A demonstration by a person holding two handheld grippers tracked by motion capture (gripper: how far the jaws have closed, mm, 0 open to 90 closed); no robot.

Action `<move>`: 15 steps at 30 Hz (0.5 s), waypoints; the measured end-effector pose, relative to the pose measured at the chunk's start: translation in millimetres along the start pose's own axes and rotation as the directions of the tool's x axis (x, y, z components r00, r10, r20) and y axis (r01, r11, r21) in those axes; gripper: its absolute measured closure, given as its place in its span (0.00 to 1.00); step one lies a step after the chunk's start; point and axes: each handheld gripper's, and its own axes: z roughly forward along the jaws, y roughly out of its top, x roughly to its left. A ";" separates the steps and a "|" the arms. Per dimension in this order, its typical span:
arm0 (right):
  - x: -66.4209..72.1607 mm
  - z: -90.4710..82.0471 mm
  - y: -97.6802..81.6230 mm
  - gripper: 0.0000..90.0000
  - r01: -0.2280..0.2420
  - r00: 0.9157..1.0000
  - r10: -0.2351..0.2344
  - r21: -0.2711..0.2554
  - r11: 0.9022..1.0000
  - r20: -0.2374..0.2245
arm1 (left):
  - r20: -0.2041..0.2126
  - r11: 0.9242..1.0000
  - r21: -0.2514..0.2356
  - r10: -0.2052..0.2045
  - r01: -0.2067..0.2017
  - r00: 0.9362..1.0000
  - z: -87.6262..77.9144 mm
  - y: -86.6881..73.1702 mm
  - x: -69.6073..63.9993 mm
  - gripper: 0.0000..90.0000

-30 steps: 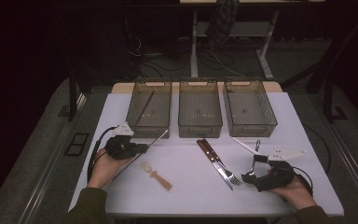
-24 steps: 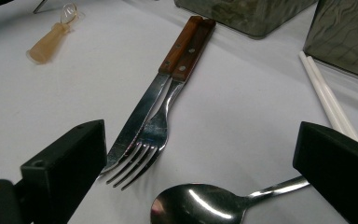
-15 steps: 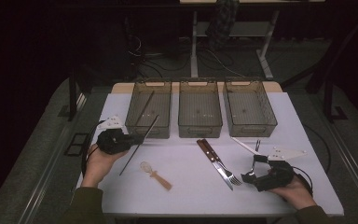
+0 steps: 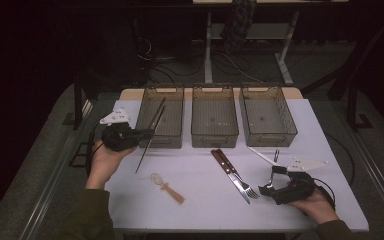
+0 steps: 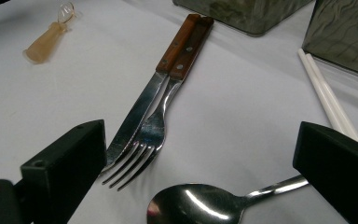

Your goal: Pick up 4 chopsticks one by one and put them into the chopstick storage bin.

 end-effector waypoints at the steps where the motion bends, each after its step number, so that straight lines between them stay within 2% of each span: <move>1: 0.0 0.0 0.0 0.03 0.000 1.000 0.000 0.000 1.000 0.000 | -0.002 1.000 -0.005 0.001 -0.001 1.000 -0.1 3.3 0.8 0.94; 7: -0.2 -0.4 -0.1 0.03 0.002 1.000 -0.002 -0.005 1.000 0.000 | -0.003 0.999 -0.041 -0.008 0.008 1.000 1.1 18.2 6.7 0.94; 15: 0.2 -0.4 -0.3 0.03 0.000 1.000 0.000 -0.003 1.000 0.000 | -0.027 0.998 -0.057 -0.031 0.030 0.999 2.7 33.4 20.4 0.94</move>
